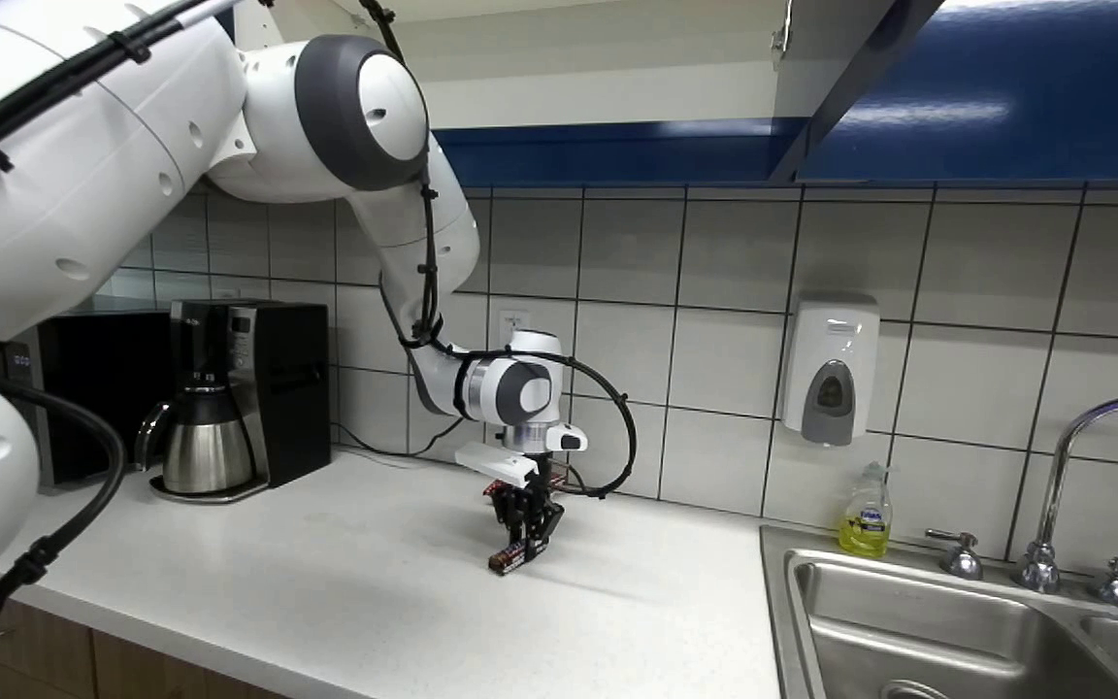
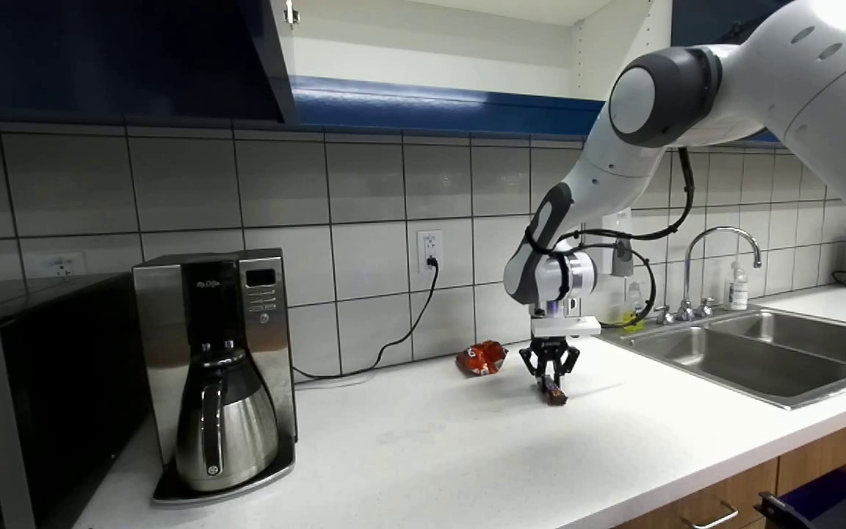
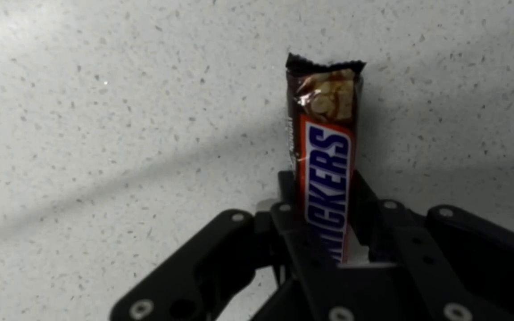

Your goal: Shift the snickers bar to the open cupboard

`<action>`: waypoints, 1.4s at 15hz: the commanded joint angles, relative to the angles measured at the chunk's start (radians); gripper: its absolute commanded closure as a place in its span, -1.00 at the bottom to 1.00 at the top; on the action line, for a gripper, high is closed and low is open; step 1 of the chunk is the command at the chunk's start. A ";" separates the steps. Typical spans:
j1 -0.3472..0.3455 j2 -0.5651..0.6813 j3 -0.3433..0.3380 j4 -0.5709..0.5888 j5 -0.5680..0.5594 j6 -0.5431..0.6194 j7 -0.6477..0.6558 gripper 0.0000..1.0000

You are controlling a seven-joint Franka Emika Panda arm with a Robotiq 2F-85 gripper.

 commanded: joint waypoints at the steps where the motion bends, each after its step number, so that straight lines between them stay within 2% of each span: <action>1: 0.002 -0.093 -0.011 -0.048 -0.052 -0.028 -0.001 0.85; 11: -0.001 -0.276 -0.012 -0.207 -0.162 -0.019 -0.030 0.85; 21: 0.003 -0.517 -0.023 -0.538 -0.270 0.051 -0.042 0.85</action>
